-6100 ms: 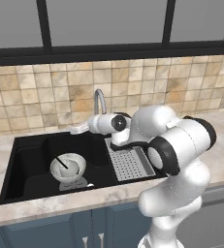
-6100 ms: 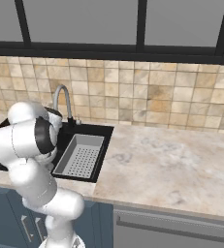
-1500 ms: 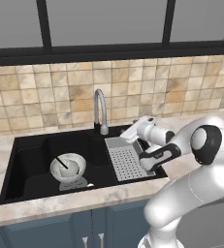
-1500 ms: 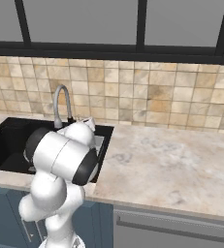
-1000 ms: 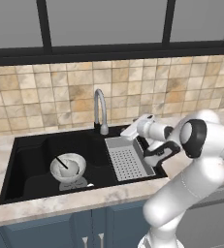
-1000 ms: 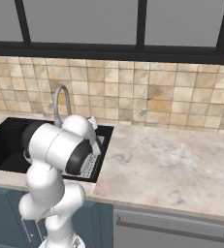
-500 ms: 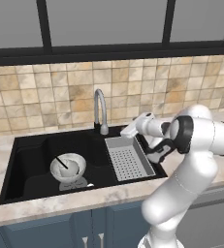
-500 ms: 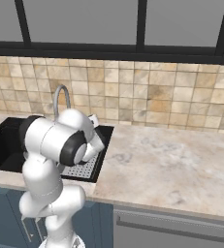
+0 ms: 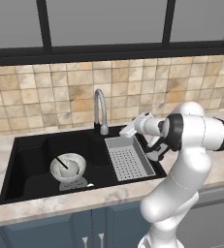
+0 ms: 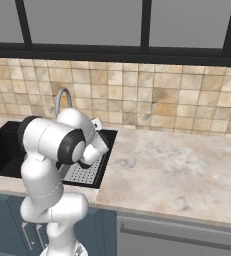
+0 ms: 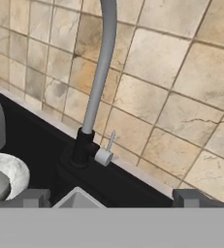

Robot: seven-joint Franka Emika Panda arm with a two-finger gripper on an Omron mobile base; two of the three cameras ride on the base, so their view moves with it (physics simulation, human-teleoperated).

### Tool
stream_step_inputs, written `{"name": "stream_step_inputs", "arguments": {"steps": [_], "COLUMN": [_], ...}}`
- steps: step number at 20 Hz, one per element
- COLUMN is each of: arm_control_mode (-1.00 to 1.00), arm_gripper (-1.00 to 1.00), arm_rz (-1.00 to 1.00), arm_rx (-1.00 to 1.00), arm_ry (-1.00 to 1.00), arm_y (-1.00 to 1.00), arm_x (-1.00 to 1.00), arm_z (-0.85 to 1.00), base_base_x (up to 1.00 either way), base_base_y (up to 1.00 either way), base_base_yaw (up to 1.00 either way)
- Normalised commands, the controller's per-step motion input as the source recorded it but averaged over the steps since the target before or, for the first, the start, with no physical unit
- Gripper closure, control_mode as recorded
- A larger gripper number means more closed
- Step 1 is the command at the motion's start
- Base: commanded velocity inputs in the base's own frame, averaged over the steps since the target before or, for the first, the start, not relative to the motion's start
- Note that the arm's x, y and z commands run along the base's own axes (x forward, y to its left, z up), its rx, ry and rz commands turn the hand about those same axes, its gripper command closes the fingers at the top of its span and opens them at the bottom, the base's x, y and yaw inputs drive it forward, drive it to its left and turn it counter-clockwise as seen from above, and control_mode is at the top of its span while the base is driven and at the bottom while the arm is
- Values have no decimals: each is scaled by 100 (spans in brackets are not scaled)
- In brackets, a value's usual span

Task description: Pick the kettle and bowl and place them in the sink. Then turn on the water.

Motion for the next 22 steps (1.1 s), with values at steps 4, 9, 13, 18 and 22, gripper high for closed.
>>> {"name": "stream_step_inputs", "arguments": {"steps": [4,9,13,18,22], "arm_control_mode": [-100,-100,-100,-100,-100], "arm_gripper": [-100,-100,-100,-100,-100], "arm_rz": [0,0,0,0,-1], "arm_rx": [0,0,0,0,0], "arm_ry": [-3,-4,-7,-7,-7], "arm_y": [0,0,0,0,0], "arm_x": [9,10,16,18,23], "arm_z": [-25,-14,-15,-20,-21], "base_base_x": [0,0,0,0,0], "base_base_y": [0,0,0,0,0], "base_base_yaw": [0,0,0,0,0]}}
